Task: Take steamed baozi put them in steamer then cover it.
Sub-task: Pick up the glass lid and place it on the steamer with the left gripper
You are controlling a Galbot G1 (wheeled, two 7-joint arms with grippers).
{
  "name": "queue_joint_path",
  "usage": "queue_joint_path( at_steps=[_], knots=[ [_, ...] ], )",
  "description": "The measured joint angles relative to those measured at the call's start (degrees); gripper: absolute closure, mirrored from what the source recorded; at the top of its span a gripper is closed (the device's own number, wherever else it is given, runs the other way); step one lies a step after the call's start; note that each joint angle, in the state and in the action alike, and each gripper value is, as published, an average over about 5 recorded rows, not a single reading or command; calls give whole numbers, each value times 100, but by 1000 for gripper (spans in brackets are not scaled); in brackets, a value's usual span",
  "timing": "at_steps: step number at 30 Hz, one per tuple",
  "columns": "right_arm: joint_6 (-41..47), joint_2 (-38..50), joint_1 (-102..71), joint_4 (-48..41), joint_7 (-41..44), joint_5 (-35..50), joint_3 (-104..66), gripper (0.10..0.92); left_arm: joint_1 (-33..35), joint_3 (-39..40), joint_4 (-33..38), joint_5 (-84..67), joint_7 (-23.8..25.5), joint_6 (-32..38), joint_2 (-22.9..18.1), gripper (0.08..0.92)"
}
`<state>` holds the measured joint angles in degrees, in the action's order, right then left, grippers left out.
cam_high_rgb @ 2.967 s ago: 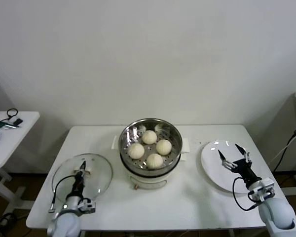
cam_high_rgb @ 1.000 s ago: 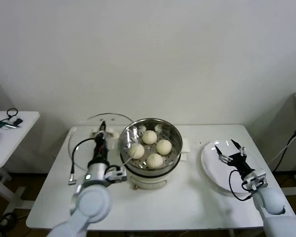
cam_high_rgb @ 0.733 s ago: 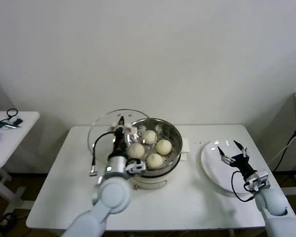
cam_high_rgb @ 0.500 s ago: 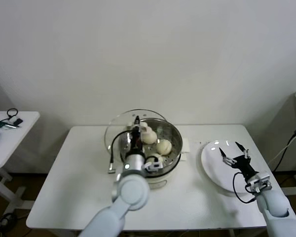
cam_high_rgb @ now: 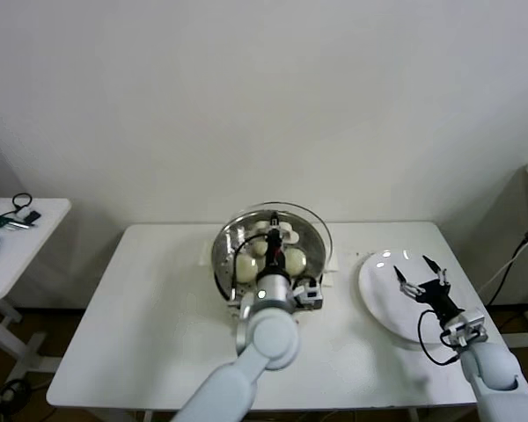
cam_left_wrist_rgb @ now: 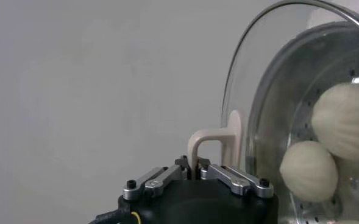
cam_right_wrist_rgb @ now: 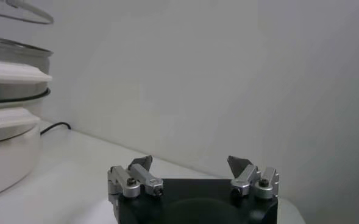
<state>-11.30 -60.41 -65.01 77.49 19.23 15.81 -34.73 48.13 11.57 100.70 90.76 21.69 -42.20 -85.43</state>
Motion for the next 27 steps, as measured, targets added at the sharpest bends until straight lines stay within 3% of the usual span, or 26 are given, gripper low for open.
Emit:
queue_joint_path(
  at_steps=[27],
  knots=[
    [0, -30, 45, -16, 17, -38, 14, 203, -48, -132, -494, 16, -48, 4, -1, 848]
  ],
)
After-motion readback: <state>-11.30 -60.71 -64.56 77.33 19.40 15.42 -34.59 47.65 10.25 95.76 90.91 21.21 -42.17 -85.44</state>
